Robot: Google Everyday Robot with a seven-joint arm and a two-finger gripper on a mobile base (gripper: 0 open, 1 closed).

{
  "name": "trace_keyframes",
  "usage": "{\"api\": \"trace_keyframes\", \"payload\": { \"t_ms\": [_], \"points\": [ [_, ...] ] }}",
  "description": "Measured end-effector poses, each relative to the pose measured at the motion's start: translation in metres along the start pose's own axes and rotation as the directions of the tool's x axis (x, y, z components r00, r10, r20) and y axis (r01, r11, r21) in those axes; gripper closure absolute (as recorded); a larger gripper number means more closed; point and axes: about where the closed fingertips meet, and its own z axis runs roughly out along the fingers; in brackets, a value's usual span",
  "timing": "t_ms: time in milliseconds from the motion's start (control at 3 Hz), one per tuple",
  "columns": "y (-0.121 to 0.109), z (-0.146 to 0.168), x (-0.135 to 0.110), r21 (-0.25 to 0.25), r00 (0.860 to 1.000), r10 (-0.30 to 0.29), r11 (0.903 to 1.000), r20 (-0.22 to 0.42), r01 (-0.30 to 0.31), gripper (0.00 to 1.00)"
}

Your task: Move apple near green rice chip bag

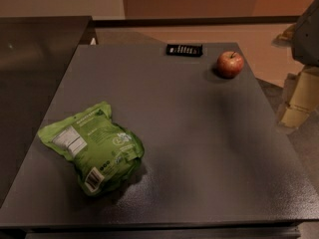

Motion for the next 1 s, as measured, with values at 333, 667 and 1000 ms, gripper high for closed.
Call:
{"api": "trace_keyframes", "payload": {
  "t_ms": [333, 667, 1000],
  "points": [
    [0.000, 0.000, 0.000, 0.000, 1.000, 0.000, 1.0000, 0.000, 0.000, 0.00],
    [-0.021, 0.005, 0.007, 0.028, 0.999, 0.036, 0.9989, 0.035, -0.036, 0.00],
    [-0.049, 0.024, 0.016, 0.052, 0.990, 0.091, 0.9939, 0.104, -0.097, 0.00]
  ]
}}
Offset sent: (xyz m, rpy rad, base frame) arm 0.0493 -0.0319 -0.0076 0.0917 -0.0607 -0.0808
